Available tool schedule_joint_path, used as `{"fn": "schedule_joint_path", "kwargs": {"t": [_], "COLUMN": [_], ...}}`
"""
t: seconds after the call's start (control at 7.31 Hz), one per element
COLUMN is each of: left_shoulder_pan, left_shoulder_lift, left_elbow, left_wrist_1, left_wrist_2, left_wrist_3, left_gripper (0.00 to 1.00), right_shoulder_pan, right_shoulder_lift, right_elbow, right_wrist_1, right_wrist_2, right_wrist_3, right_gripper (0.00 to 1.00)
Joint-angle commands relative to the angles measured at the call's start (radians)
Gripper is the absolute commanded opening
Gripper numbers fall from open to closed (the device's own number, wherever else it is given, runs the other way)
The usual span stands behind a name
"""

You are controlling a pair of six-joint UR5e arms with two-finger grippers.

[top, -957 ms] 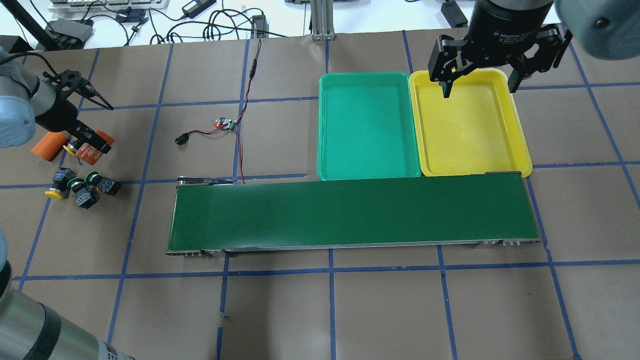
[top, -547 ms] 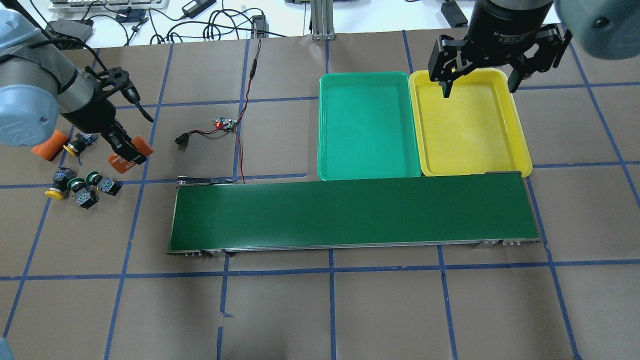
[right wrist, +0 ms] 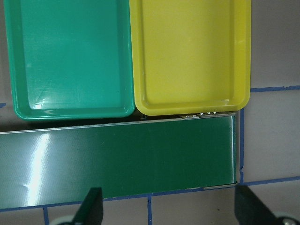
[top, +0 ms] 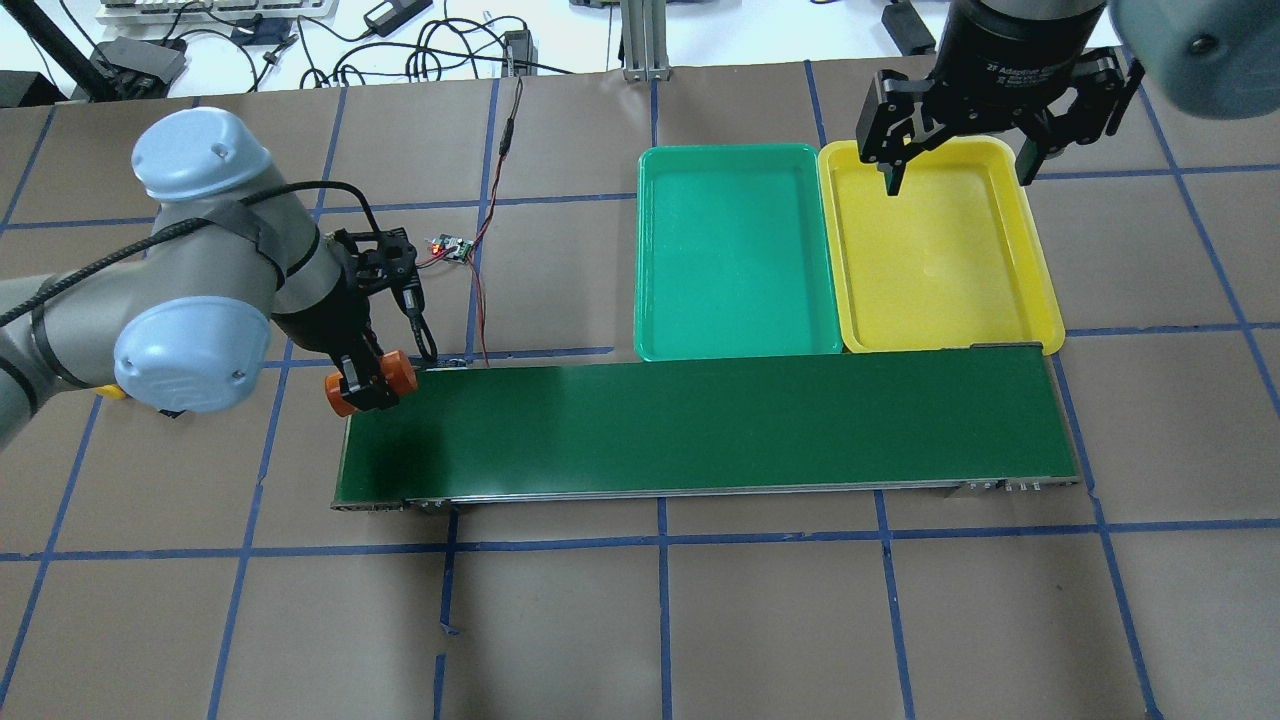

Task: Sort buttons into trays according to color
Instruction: 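Carry the battery onto the green belt and open the left gripper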

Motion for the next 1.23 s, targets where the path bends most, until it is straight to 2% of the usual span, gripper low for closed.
{"fn": "schedule_joint_path", "kwargs": {"t": [0.0, 0.14, 0.27, 0.68, 0.82, 0.96, 1.09], "left_shoulder_pan": [-0.044, -0.044, -0.044, -0.024, 0.034, 0.122, 0.242], "left_shoulder_lift": [0.004, 0.000, 0.006, 0.029, 0.037, 0.040, 0.031], "left_elbow": [-0.070, -0.090, -0.102, -0.079, -0.044, -0.009, 0.013], "left_wrist_1": [0.079, 0.119, 0.127, 0.138, 0.109, 0.016, -0.032], "left_wrist_2": [0.009, 0.009, 0.008, -0.008, -0.027, -0.093, -0.119], "left_wrist_3": [0.014, 0.009, 0.006, -0.058, -0.069, -0.069, -0.061], "left_gripper": [0.05, 0.64, 1.00, 1.00, 1.00, 1.00, 1.00], "right_shoulder_pan": [0.000, 0.001, 0.001, 0.001, 0.001, 0.001, 0.001], "right_shoulder_lift": [0.000, 0.000, 0.000, 0.000, 0.000, 0.000, 0.000], "right_elbow": [0.000, 0.000, 0.000, 0.000, 0.000, 0.000, 0.000], "right_wrist_1": [0.000, 0.000, 0.000, 0.000, 0.000, 0.000, 0.000], "right_wrist_2": [0.000, 0.000, 0.000, 0.000, 0.000, 0.000, 0.000], "right_wrist_3": [0.000, 0.000, 0.000, 0.000, 0.000, 0.000, 0.000], "right_gripper": [1.00, 1.00, 1.00, 1.00, 1.00, 1.00, 1.00]}}
